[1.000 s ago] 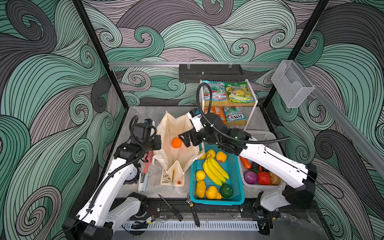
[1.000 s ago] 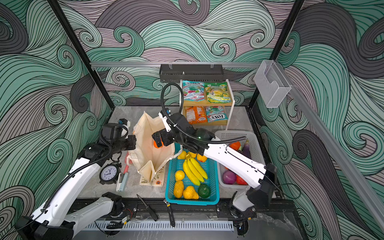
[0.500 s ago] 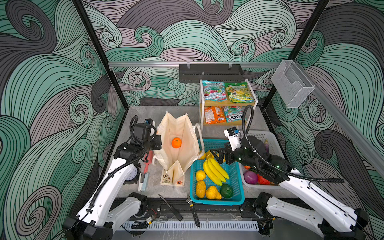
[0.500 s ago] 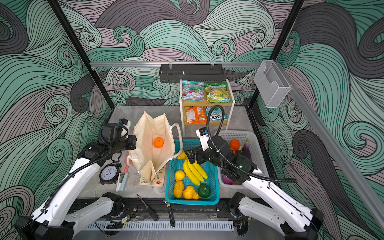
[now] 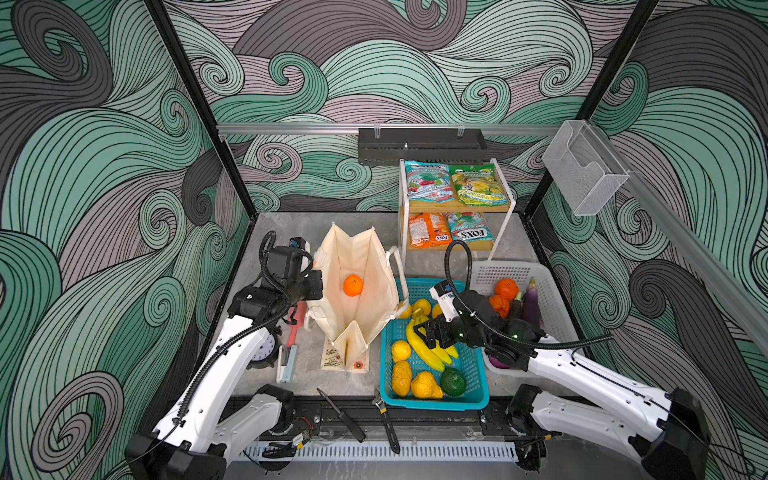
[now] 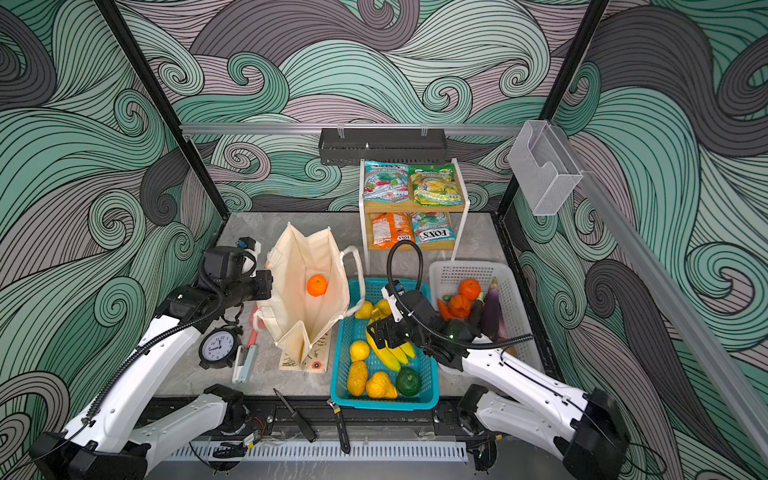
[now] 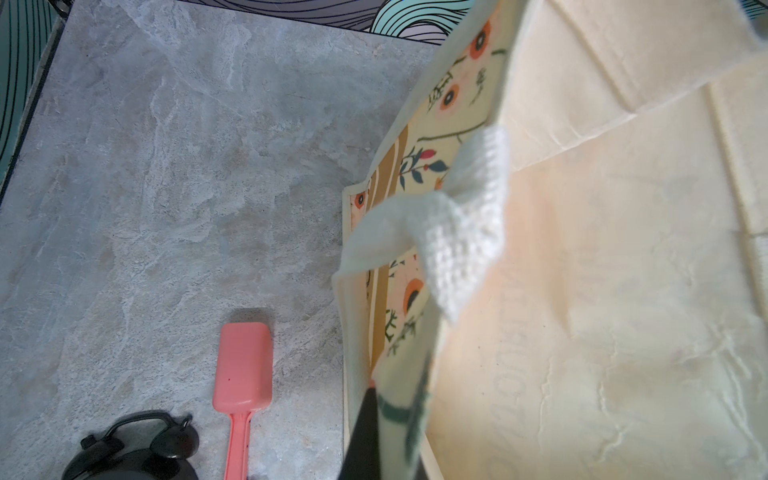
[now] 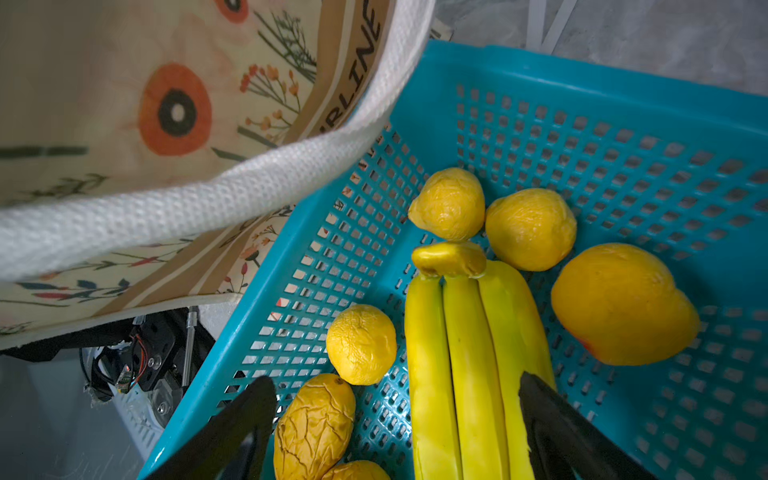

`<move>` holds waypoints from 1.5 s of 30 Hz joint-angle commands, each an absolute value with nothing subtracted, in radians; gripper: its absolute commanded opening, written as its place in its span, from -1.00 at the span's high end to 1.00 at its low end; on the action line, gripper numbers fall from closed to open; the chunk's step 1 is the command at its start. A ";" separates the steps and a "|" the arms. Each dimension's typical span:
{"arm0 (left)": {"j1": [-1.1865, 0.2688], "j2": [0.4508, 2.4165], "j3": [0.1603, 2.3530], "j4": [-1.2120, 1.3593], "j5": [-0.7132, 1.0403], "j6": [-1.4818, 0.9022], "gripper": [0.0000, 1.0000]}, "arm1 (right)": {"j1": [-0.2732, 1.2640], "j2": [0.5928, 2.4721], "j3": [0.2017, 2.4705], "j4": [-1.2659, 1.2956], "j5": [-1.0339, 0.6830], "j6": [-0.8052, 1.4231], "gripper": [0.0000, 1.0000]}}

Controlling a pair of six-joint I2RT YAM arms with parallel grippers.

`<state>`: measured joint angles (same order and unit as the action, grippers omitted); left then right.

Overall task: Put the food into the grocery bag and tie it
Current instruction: 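Move the right gripper back over the teal fruit basket, then lower the right gripper and grasp a yellow lemon in the teal basket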

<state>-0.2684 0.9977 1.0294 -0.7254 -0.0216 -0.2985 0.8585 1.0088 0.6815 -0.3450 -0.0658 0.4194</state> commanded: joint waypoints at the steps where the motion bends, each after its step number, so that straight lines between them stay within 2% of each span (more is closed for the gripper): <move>1: -0.259 1.004 1.031 -0.717 -0.005 -0.295 1.00 | 0.908 1.056 0.670 -0.229 -0.035 0.453 -0.75; 7: -0.259 1.002 1.034 -0.724 -0.013 -0.291 1.00 | 0.984 1.126 0.652 -0.156 0.015 0.455 -0.61; 16: -0.259 1.001 1.034 -0.719 0.000 -0.295 1.00 | 1.029 1.211 0.577 -0.001 0.015 0.523 -0.31; 22: -0.259 0.986 1.028 -0.710 0.008 -0.295 1.00 | 1.071 1.297 0.568 0.045 0.073 0.557 -0.09; 33: -0.258 0.986 1.025 -0.704 0.012 -0.295 1.00 | 1.099 1.435 0.560 0.091 0.112 0.573 -0.04; 37: -0.259 0.993 1.025 -0.704 0.009 -0.295 1.00 | 1.099 1.486 0.565 0.112 0.091 0.583 -0.12; 41: -0.258 0.996 1.025 -0.704 0.007 -0.296 1.00 | 1.099 1.512 0.554 0.117 0.092 0.593 -0.32; 45: -0.259 0.996 1.025 -0.704 0.008 -0.296 1.00 | 1.100 1.519 0.547 0.120 0.113 0.586 -0.36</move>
